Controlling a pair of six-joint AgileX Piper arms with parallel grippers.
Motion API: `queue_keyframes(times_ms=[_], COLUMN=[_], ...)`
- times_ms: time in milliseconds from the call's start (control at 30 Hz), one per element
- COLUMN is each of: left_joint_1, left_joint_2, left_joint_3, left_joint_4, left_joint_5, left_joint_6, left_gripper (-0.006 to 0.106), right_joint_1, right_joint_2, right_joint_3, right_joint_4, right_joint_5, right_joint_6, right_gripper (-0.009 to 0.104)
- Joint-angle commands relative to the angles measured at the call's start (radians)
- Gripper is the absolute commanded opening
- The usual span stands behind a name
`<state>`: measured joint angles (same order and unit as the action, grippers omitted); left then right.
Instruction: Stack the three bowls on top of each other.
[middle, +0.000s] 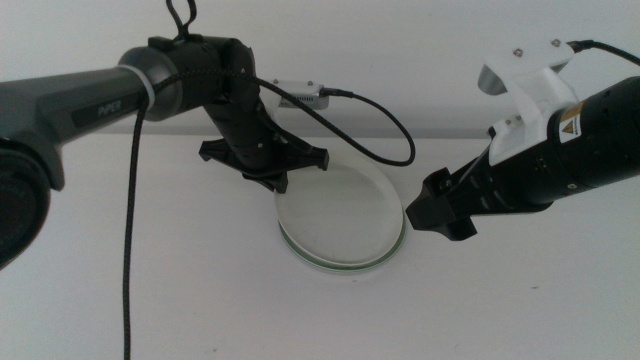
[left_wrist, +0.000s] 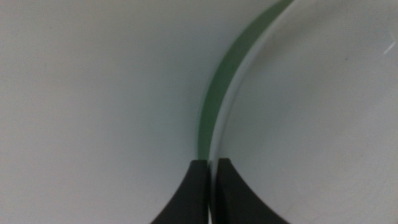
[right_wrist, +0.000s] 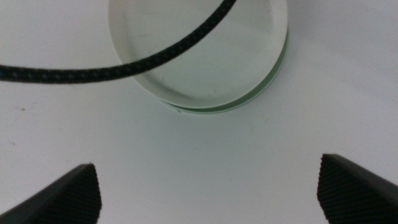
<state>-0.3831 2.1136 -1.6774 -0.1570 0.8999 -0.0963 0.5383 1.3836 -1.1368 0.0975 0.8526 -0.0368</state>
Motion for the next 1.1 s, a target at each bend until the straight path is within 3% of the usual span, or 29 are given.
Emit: queue_keyframes(times_ms=[0,167,267,367,500,667,800,1067], left_joint_1=[-0.007,-0.007,-0.007,-0.007,0.000,0.037,0.065,0.065], left_joint_2=[0.002,0.020,0.023,0.021,-0.016,-0.181,-0.369,-0.877], left_joint_3=[-0.013,-0.013,-0.013,-0.013,-0.014,-0.007,0.090,0.581], left_joint_4=[-0.007,-0.008,0.000,0.026,0.038,0.157,0.231,0.364], left_joint_5=[-0.028,-0.034,-0.027,-0.006,0.041,0.152,0.188,-0.006], left_joint_6=[-0.007,-0.009,-0.009,-0.009,0.043,0.002,-0.007,-0.139], left_gripper=[-0.002,-0.001,0.005,0.022,0.053,0.094,0.094,0.094], right_joint_1=[0.003,0.003,0.003,0.003,0.003,0.003,0.003,0.003], right_joint_2=[-0.008,-0.008,-0.008,-0.008,-0.008,-0.008,-0.008,-0.008], right_joint_3=[0.003,0.003,0.003,0.003,0.003,0.003,0.003,0.003], right_joint_4=[-0.006,-0.006,-0.006,-0.006,-0.006,-0.006,-0.006,-0.006], right_joint_5=[-0.010,-0.010,-0.010,-0.010,-0.010,-0.010,-0.010,-0.010], right_joint_6=[-0.002,-0.002,-0.002,-0.002,-0.002,-0.002,-0.002,-0.002], right_gripper=[0.093,0.093,0.093,0.093,0.093,0.093,0.093,0.093])
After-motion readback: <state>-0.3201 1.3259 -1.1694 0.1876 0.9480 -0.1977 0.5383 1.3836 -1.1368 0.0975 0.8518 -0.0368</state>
